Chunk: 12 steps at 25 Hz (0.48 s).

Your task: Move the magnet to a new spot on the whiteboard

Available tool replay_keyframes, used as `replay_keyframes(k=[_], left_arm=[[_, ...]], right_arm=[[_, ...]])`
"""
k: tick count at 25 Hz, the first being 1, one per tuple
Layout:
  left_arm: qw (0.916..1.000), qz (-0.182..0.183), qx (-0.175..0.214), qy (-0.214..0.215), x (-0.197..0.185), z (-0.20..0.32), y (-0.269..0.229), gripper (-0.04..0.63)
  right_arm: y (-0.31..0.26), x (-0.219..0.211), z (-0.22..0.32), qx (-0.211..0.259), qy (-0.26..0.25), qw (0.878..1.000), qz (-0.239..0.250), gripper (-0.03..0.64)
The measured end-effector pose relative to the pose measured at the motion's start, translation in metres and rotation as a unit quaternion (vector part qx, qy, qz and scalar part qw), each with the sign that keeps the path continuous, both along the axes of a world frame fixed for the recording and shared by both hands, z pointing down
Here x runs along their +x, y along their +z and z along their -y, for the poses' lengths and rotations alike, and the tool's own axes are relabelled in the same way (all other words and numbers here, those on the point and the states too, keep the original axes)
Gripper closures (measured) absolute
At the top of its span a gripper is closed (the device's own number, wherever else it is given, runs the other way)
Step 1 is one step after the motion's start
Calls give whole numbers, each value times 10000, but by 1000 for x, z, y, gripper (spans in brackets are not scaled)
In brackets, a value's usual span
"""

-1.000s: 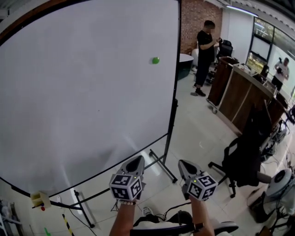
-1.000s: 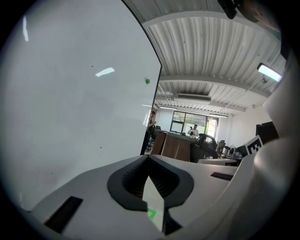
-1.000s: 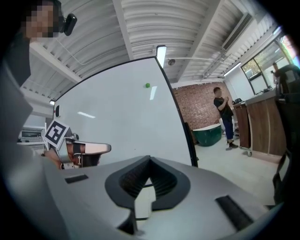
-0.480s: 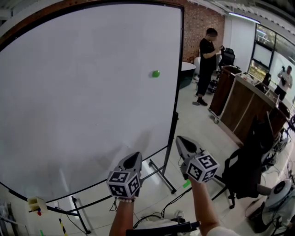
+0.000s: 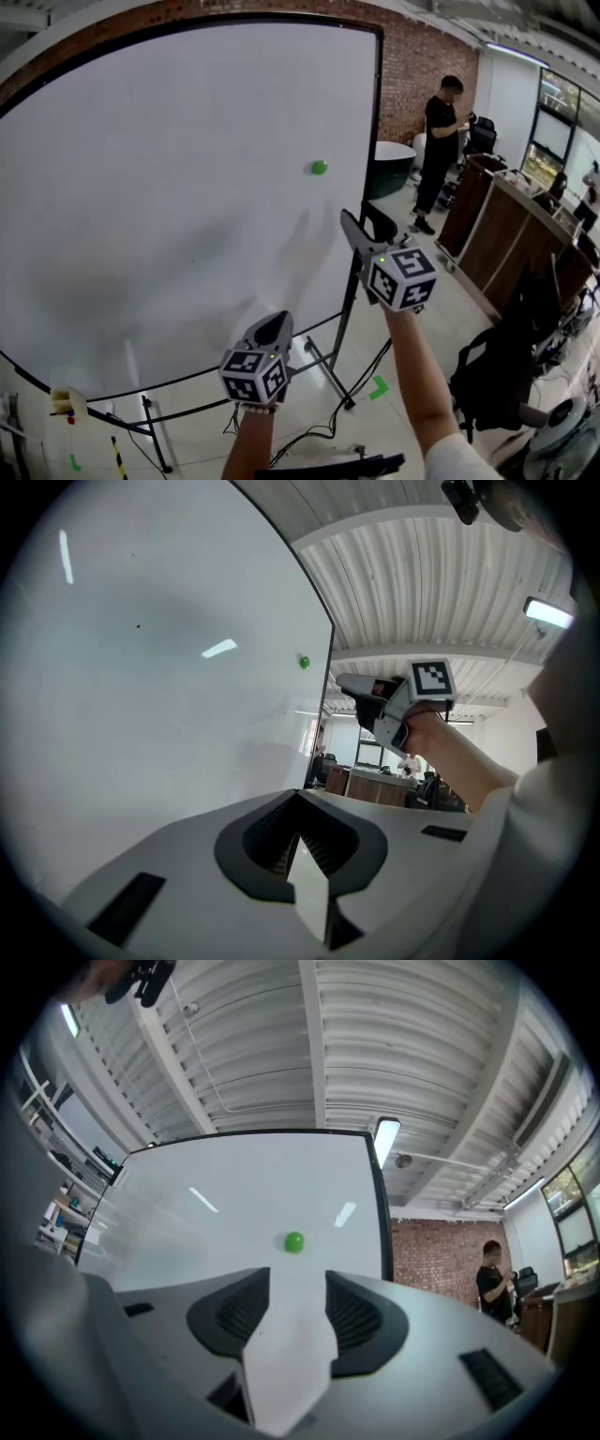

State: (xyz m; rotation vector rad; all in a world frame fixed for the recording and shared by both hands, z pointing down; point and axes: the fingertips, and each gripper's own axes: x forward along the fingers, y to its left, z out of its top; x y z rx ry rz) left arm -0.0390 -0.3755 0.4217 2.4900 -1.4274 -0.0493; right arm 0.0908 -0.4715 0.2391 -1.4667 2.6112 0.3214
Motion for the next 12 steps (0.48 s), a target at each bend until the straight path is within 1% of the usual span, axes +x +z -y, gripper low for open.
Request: replay_keyframes(k=[1, 7, 12], left_arm=[[10000, -1, 8, -16, 0, 0, -1, 598], [9999, 4, 37, -117, -2, 6, -3, 598], [9997, -20, 44, -227, -9, 10, -4, 598]], right_arm=[[-9, -5, 5, 56, -22, 10000, -52, 390], [-43, -38, 27, 312, -173, 9984, -436, 388], [-51, -51, 46, 328, 11, 9971, -693, 396]])
